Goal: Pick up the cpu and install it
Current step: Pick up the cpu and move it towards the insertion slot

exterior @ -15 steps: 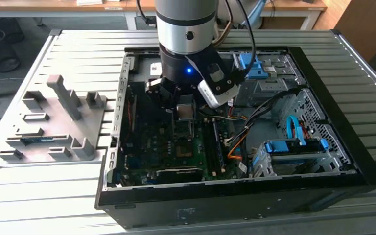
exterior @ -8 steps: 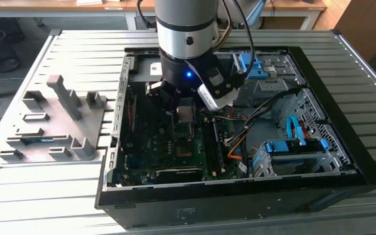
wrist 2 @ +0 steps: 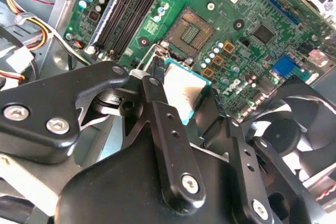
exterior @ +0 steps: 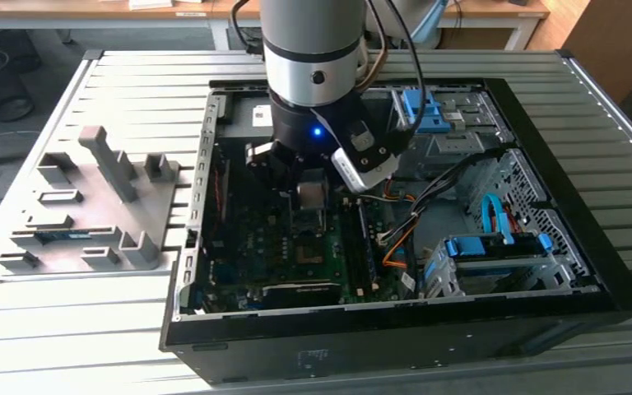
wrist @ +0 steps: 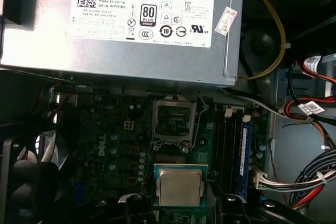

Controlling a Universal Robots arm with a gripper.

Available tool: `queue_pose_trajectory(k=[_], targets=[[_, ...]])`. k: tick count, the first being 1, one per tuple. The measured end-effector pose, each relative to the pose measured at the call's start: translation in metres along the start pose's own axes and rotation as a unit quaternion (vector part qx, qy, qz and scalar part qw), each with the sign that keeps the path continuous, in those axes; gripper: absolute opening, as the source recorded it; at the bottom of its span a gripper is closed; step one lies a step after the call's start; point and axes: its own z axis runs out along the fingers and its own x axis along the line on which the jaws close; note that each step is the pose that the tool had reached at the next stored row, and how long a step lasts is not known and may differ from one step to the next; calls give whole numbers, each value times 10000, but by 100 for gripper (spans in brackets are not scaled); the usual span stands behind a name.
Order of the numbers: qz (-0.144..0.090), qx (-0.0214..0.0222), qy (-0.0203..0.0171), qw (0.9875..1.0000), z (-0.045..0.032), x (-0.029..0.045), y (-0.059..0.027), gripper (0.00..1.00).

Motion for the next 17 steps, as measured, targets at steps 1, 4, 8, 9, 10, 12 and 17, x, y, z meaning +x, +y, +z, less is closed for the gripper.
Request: queue_pose_trajectory(k=[1, 4, 8, 9, 10, 12, 17], targets=[[0, 0, 0, 10000, 9, 0, -1, 47], [0, 0, 0, 10000, 35, 1, -2, 47], [0, 0, 0, 10000, 68, 2, -4, 47], [0, 0, 0, 10000, 76, 2, -4, 47], [0, 0, 0, 10000, 85, 2, -5, 47], [0, 0, 0, 10000, 101, 3, -6, 47], [0, 0, 0, 10000, 140, 3, -7, 47]])
